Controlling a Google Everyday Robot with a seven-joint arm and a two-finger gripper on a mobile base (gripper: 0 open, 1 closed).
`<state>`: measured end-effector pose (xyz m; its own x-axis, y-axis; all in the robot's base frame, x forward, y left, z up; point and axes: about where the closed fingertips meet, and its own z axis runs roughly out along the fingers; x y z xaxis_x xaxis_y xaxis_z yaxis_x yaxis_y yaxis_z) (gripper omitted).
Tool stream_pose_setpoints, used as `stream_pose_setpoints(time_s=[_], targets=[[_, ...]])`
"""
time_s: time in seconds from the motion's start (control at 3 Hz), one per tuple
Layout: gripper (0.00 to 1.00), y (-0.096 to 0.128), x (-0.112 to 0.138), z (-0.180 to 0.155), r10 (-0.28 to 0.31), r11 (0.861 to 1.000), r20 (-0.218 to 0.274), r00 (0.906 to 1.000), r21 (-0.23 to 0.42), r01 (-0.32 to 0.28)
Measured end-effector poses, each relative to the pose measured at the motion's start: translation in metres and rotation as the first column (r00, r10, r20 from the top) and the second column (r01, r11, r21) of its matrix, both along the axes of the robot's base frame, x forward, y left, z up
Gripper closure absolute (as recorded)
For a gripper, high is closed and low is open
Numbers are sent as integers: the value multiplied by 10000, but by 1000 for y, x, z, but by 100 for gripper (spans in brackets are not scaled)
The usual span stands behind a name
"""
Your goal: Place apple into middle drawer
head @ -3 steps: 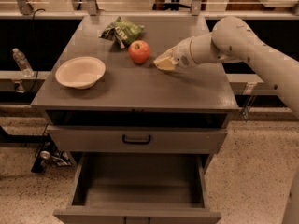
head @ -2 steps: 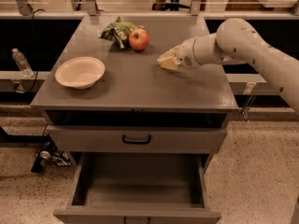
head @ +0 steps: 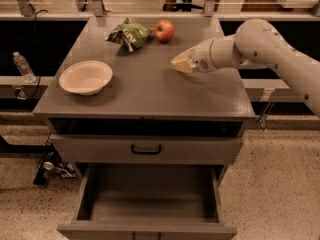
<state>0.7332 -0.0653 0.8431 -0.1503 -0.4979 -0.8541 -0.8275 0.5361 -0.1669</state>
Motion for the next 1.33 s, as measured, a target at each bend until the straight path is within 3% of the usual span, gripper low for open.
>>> stream_pose_setpoints(time_s=[0.33,1.33], targets=[[84,4,4,4,84,9999,4,10000,148,-84],[15,12,4,0,197,9997,-58,9998,157,-196]])
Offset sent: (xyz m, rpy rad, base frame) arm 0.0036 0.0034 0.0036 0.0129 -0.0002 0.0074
